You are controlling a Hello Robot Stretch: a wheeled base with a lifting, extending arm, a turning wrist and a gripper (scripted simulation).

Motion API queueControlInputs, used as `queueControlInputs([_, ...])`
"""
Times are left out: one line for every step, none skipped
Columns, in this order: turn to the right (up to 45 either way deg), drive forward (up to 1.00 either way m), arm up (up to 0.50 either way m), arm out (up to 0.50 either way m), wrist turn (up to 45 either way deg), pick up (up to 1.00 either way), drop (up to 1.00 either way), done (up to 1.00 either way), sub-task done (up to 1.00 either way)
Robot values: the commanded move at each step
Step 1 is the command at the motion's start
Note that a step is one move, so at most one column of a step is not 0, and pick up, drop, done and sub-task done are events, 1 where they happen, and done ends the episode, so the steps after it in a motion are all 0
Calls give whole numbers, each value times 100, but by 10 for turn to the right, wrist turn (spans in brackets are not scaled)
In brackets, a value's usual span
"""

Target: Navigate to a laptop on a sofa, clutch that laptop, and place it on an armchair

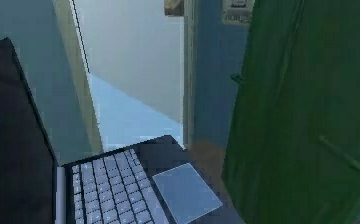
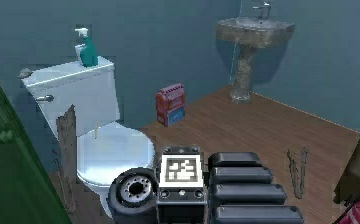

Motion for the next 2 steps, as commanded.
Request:
queueControlInputs([-60,0,0,0,0,0,0,0,0])
queueControlInputs([0,100,0,0,0,0,0,0,0])
